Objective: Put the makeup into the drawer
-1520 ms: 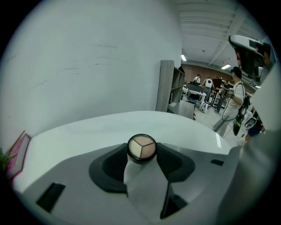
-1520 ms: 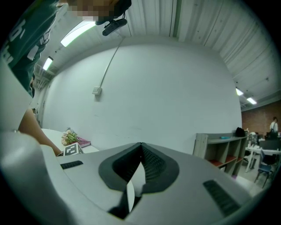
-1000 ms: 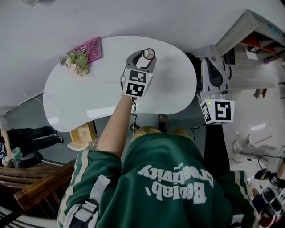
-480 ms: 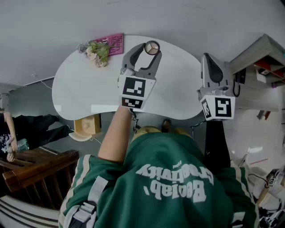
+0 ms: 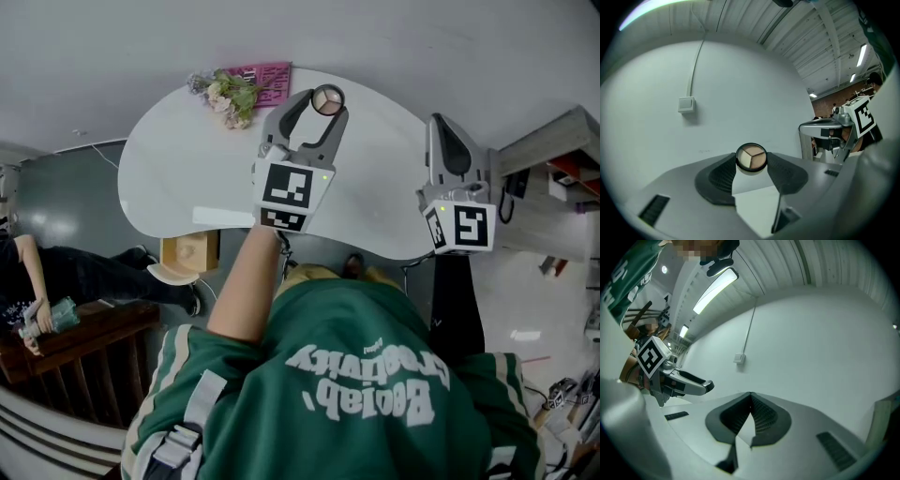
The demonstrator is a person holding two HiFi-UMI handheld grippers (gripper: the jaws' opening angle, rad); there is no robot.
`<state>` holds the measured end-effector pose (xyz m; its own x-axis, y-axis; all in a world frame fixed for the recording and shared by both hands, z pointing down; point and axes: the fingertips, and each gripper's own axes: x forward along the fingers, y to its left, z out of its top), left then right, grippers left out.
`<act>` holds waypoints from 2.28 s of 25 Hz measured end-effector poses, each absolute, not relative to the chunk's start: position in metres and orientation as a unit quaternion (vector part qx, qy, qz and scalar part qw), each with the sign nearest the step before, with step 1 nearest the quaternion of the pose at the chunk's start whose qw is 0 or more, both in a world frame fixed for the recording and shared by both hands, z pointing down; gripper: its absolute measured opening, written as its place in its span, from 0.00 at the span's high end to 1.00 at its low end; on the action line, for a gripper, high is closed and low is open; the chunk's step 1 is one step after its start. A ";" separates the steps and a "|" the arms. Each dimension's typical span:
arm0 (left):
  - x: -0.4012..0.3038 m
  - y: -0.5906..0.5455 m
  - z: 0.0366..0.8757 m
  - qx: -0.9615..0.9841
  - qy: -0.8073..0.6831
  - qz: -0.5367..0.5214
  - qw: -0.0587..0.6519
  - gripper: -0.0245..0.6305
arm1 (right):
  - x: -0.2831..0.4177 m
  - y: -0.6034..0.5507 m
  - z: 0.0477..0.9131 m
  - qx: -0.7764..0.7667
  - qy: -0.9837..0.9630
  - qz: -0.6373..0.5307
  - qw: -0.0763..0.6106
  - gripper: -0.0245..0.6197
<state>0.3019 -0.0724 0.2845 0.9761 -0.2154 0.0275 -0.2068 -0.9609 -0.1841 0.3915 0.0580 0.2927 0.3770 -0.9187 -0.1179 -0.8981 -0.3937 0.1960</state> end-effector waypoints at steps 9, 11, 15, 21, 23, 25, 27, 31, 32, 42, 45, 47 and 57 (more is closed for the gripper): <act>0.269 -0.118 0.284 -0.988 0.123 -0.022 0.087 0.61 | 0.361 0.007 0.296 0.817 -0.565 -0.098 0.061 0.95; 0.258 -0.131 0.286 -0.988 0.128 -0.023 0.085 0.61 | 0.350 -0.007 0.298 0.814 -0.569 -0.096 0.064 0.95; 0.231 -0.160 0.290 -0.986 0.144 -0.025 0.079 0.61 | 0.327 -0.040 0.302 0.805 -0.582 -0.092 0.067 0.95; 0.180 -0.210 0.293 -0.979 0.182 -0.029 0.085 0.61 | 0.283 -0.101 0.309 0.783 -0.613 -0.084 0.067 0.95; 0.156 -0.224 0.294 -0.976 0.196 -0.031 0.086 0.61 | 0.261 -0.124 0.313 0.770 -0.629 -0.083 0.067 0.95; 0.131 -0.238 0.298 -0.972 0.216 -0.034 0.084 0.61 | 0.236 -0.148 0.317 0.753 -0.649 -0.082 0.069 0.95; 0.104 -0.253 0.304 -0.967 0.238 -0.041 0.083 0.61 | 0.209 -0.171 0.321 0.734 -0.671 -0.081 0.071 0.95; 0.046 -0.278 0.314 -0.954 0.285 -0.055 0.078 0.61 | 0.154 -0.211 0.329 0.693 -0.713 -0.077 0.072 0.95; 0.033 -0.283 0.316 -0.951 0.296 -0.057 0.076 0.61 | 0.141 -0.219 0.331 0.684 -0.722 -0.075 0.072 0.95; -0.098 -0.307 0.326 -0.905 0.413 -0.079 0.068 0.61 | 0.020 -0.274 0.341 0.587 -0.804 -0.075 0.053 0.95; -0.136 -0.305 0.326 -0.891 0.441 -0.085 0.067 0.61 | -0.013 -0.278 0.340 0.563 -0.821 -0.076 0.049 0.95; -0.159 -0.301 0.326 -0.881 0.459 -0.089 0.068 0.61 | -0.033 -0.280 0.340 0.547 -0.832 -0.076 0.047 0.95; -0.224 -0.290 0.406 -0.862 0.482 -0.158 0.011 0.61 | -0.073 -0.268 0.353 0.518 -0.850 -0.069 0.067 0.95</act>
<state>-0.2242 -0.2898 0.4061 0.4854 -0.8341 0.2620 -0.8271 -0.5352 -0.1717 -0.0727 -0.2677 0.3530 -0.4543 -0.8899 0.0419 -0.8715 0.4537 0.1863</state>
